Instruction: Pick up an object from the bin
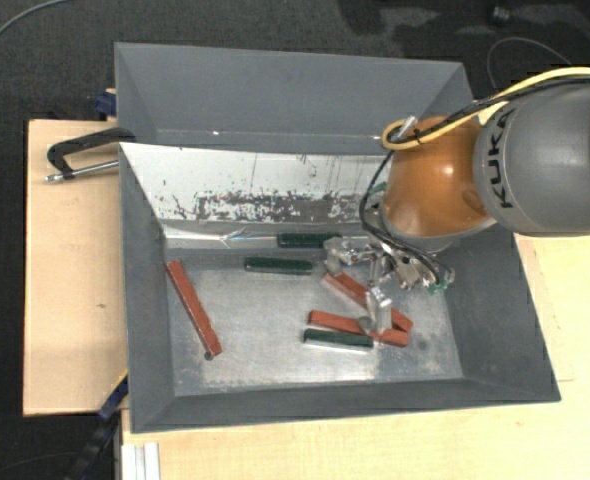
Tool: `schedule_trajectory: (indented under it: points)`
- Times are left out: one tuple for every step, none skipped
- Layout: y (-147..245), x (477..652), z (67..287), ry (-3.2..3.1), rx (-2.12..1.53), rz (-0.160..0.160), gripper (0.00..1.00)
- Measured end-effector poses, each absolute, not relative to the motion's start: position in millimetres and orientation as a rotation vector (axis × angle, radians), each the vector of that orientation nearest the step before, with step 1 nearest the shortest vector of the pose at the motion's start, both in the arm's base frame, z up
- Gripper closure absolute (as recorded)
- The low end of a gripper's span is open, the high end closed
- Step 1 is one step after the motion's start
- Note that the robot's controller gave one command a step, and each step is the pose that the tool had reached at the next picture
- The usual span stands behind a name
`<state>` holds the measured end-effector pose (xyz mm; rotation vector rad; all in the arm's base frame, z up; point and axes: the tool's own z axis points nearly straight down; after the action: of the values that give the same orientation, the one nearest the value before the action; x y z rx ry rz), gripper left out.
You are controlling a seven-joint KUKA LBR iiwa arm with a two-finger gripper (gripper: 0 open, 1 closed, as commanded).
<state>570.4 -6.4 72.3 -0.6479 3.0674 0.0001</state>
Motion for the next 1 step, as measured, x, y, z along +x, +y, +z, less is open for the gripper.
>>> schedule_trajectory:
  points:
    - [-5.9, 572.0, 75.8, 3.065, -0.647, 0.001, 1.00]
